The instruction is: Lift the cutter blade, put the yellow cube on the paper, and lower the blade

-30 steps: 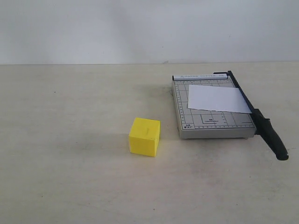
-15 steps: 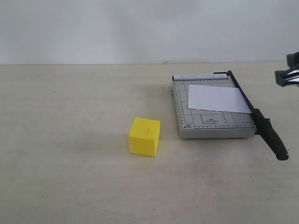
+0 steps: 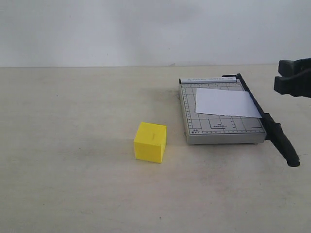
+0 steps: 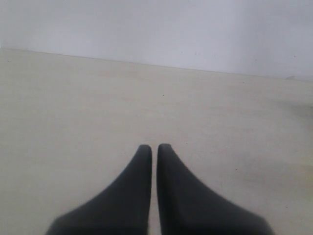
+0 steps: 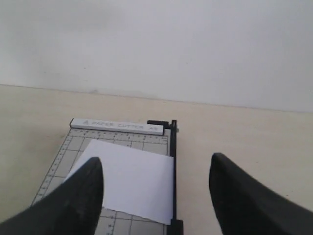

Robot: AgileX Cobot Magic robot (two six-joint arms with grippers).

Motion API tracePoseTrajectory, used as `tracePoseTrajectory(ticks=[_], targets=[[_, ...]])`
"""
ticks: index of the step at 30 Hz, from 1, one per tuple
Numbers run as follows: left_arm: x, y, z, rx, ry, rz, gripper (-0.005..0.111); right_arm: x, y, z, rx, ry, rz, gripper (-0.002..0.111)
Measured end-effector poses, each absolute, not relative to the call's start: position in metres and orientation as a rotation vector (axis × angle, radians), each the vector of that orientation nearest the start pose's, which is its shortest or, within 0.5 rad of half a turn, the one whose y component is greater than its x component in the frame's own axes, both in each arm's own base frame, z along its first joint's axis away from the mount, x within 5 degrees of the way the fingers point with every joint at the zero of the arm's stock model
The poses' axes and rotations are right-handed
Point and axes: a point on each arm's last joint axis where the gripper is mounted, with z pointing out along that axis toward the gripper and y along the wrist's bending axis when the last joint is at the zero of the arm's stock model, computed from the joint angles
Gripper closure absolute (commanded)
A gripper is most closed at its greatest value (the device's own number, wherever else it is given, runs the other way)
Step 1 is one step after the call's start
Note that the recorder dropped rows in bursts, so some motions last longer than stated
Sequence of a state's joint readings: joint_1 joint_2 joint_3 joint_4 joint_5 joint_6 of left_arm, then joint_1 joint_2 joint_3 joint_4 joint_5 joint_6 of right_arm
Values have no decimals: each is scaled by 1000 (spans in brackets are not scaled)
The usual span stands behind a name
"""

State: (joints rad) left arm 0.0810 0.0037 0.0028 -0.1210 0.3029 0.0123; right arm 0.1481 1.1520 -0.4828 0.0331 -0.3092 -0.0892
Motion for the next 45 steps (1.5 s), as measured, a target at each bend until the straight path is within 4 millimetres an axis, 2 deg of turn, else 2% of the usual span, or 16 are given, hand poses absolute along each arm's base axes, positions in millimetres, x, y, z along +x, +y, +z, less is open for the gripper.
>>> tracePoseTrajectory(ticks=[4,13,15,17,19,24,29,45], targets=[[55,1,185,-139,1786,-48,102,225,34,246,-152,1912,103,47],[55,1,185,-139,1786,-48,102,210,30,217,-60,2215,125,47],[55,1,185,-139,1786,-48,102,204,29,199,-51,2196,138,47],[55,1,185,-139,1786,-48,102,196,29,182,-63,2066,157,47],[55,1,185,-139,1786,-48,102,178,27,167,-108,1949,145,47],[55,1,185,-139,1786,-48,102,168,24,159,-79,1954,134,47],[55,1,185,-139,1786,-48,102,168,22,156,-56,1974,117,47],[55,1,185,-139,1786,-48,102,185,22,118,-82,2169,57,48]])
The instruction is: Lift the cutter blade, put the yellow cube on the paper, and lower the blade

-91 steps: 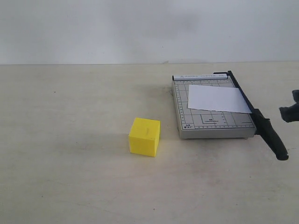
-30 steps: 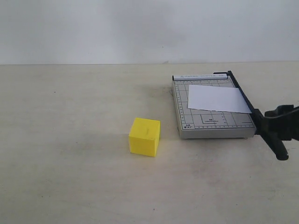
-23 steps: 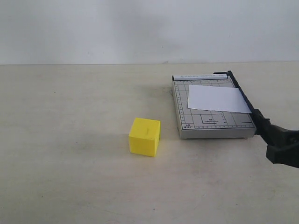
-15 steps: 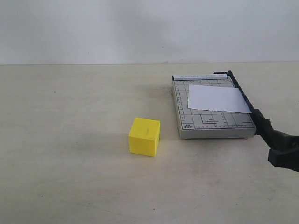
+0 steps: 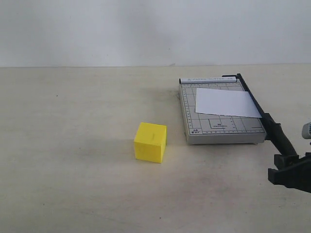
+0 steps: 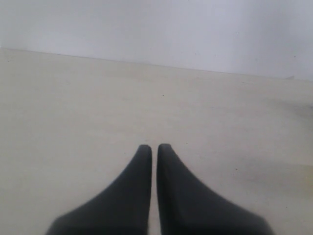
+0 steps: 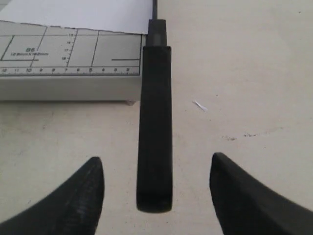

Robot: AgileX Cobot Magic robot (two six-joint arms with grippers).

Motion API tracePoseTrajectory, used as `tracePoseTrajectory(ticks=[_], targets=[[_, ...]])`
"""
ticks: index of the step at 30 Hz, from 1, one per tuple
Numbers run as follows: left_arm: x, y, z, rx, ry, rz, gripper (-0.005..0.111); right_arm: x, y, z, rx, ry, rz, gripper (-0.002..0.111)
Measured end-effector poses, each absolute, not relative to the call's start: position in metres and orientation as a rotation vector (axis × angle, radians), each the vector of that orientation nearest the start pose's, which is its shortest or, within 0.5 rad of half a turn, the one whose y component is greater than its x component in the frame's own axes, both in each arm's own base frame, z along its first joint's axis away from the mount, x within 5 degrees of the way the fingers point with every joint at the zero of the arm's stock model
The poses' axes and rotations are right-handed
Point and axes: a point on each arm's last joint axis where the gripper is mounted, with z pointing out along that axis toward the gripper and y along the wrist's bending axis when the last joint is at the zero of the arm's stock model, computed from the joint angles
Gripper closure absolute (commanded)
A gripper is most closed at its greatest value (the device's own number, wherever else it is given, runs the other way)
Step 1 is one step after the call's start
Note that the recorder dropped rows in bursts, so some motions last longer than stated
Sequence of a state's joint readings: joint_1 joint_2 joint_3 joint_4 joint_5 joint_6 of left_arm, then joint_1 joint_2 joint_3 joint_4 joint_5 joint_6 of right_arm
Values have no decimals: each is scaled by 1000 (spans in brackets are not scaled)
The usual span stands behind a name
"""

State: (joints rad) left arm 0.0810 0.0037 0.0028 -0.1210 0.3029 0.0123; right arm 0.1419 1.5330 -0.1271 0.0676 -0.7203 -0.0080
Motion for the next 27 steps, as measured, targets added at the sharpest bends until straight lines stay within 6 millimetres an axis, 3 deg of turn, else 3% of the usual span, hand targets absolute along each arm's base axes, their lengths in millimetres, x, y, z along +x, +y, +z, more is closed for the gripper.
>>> tracePoseTrajectory(ticks=[3,11,27], targets=[[55,1,185,-139,1786,-48,102,187,23,116,-76,2175,62,52],[55,1,185,-139,1786,-48,102,187,23,117,-61,2174,70,109],[55,1,185,-139,1786,-48,102,187,23,117,-56,2170,76,108]])
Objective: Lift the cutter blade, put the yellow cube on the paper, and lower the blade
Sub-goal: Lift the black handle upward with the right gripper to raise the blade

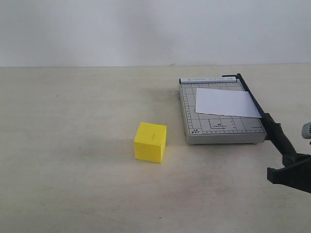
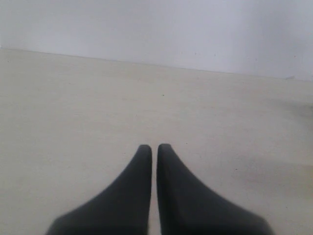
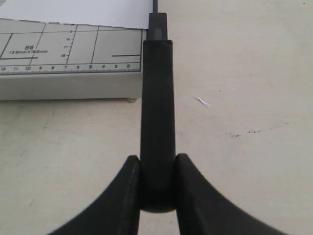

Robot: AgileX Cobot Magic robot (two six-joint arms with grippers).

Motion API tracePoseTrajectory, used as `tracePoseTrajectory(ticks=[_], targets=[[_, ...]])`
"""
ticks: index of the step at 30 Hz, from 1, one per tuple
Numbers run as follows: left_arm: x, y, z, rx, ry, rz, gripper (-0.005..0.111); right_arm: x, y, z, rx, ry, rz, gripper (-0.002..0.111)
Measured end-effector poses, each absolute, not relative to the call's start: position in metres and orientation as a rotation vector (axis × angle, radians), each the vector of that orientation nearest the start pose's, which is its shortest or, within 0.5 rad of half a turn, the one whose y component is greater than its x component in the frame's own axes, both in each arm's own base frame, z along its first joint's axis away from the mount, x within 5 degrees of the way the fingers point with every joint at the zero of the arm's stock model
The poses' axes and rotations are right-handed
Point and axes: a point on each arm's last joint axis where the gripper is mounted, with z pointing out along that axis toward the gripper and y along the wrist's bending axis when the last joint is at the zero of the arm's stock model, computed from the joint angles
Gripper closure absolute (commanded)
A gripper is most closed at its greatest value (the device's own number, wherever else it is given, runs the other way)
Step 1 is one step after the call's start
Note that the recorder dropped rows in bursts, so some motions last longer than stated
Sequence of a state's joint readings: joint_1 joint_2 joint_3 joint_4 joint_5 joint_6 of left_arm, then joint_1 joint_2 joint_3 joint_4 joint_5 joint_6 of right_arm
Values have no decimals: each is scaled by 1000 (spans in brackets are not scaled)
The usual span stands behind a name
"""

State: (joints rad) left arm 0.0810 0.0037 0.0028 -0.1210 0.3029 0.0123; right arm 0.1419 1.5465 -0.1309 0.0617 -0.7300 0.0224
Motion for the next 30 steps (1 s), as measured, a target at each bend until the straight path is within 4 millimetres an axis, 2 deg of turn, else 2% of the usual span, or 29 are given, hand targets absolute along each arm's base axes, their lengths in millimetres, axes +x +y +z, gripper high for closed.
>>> tracePoseTrajectory(ticks=[9,19,30], targets=[[55,1,185,-139,1786,-48,102,187,24,119,-55,2155,89,108],[55,1,185,-139,1786,-48,102,182,23,149,-45,1996,106,108],[55,1,185,-139,1786,-48,102,182,22,168,-33,1878,114,108]])
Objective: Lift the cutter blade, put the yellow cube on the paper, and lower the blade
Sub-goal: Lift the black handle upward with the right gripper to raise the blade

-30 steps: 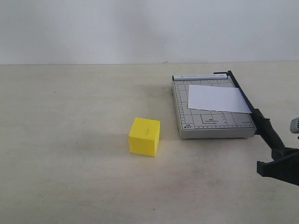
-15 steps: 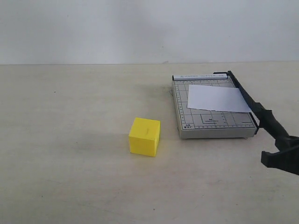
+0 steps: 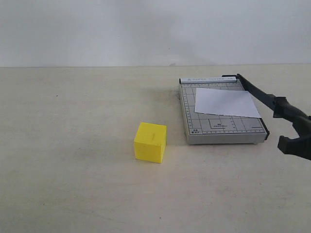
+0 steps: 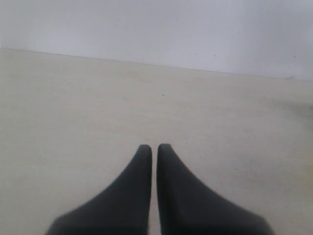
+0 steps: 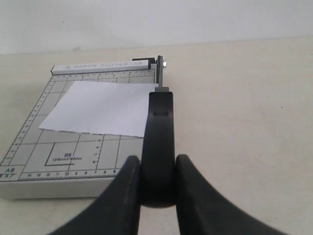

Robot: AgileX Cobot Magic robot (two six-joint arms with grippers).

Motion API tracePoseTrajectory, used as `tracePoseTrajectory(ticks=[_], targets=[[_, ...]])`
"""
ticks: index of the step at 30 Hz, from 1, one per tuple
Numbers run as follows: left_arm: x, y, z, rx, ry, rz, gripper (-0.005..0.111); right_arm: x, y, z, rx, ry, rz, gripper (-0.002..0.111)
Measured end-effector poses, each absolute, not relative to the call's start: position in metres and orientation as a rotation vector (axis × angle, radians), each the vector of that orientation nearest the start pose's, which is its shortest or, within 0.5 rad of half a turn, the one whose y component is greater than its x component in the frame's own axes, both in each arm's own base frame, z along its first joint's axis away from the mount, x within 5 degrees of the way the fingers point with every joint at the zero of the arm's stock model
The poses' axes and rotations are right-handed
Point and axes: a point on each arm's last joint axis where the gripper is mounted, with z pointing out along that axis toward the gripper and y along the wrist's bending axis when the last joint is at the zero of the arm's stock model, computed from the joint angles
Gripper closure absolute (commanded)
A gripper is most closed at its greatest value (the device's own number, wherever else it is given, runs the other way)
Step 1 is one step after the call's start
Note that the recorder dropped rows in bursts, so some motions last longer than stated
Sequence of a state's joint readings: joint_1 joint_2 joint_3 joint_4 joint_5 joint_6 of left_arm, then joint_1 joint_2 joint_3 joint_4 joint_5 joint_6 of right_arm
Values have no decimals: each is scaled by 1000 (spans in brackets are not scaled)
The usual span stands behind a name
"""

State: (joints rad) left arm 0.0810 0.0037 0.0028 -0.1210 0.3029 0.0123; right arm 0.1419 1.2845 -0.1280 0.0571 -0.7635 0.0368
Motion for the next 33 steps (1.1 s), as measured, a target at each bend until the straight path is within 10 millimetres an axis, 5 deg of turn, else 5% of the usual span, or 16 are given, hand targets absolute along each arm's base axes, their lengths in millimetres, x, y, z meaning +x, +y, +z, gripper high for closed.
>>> tracePoseTrajectory(ticks=[33], targets=[[55,1,185,-139,1786,-48,102,185,22,181,-36,1738,111,108]])
